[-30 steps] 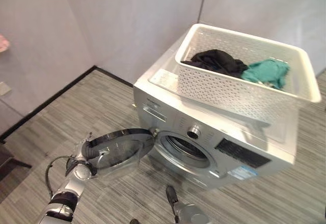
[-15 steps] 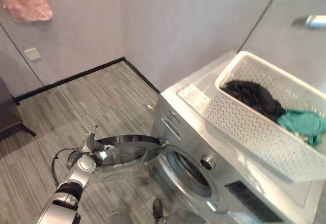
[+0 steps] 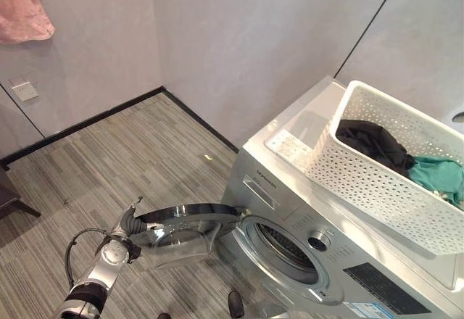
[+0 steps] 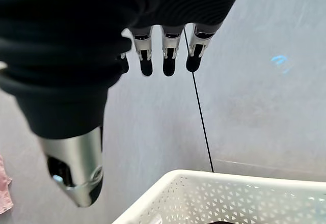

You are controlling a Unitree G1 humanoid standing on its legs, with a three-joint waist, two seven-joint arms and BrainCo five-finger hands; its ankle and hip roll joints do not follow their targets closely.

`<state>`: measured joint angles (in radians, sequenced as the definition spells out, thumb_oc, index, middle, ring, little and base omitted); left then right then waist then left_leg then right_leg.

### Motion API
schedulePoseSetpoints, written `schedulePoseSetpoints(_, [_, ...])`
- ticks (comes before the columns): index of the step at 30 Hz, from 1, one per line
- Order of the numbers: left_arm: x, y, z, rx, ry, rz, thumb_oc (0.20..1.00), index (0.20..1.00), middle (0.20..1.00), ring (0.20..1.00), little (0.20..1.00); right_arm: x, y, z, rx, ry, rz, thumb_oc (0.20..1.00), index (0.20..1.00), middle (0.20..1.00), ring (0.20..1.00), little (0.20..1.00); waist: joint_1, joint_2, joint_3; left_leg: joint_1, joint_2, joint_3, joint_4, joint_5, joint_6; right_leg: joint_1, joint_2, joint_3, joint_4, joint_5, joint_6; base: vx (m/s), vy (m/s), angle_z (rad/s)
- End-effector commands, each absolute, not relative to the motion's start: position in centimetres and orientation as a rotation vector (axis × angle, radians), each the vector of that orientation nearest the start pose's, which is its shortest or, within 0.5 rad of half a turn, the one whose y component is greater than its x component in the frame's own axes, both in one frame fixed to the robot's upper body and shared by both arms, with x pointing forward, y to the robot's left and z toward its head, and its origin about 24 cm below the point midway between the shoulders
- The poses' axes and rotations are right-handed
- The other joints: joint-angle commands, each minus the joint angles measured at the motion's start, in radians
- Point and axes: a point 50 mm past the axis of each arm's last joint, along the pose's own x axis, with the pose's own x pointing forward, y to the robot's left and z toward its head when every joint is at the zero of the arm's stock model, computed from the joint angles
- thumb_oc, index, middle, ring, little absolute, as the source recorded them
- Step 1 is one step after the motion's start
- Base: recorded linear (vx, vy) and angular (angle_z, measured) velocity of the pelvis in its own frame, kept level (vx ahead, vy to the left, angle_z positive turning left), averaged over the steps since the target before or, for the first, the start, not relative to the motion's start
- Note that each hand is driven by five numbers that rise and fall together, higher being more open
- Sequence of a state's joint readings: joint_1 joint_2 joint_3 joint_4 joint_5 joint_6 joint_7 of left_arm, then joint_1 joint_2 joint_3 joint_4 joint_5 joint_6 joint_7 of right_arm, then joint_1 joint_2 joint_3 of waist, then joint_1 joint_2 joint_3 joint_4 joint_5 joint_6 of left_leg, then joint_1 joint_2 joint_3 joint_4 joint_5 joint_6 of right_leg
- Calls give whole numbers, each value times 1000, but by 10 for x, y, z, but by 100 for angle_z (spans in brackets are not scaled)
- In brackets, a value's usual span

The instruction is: Grab the laundry basket,head to the washer,open it,put in the laundry and shut it.

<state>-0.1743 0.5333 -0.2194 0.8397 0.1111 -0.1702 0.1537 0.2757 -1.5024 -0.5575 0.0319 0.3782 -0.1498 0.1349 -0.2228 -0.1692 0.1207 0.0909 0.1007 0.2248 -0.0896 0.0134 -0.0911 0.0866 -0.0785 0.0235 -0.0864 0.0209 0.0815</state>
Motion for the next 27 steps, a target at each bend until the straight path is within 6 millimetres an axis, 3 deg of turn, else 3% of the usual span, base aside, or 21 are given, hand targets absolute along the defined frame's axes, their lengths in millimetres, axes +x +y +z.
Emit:
schedulePoseSetpoints(1, [227,276,-65,653,546,51,1000,1000,1000,1000,1000,223,-366,321,-1202,-223,-176,1000,1000,1000,1000,1000,67,46,-50,9,88,16,48,-24,6,-108,3,57,60,7,46,19,21,-4])
schedulePoseSetpoints(15, [218,268,-71,620,563,-12,1000,1000,1000,1000,1000,231,-386,302,-1245,-63,-201,1000,1000,1000,1000,1000,77,62,-40,2,89,-3,38,-13,2,-106,0,33,49,1,46,24,-22,1])
schedulePoseSetpoints(27, [230,255,-61,587,486,-53,1000,1000,1000,1000,1000,250,-374,280,-1243,-32,-103,1000,1000,1000,1000,1000,86,76,-21,-19,88,-29,22,-3,-2,-114,-3,1,43,-3,45,26,-14,4])
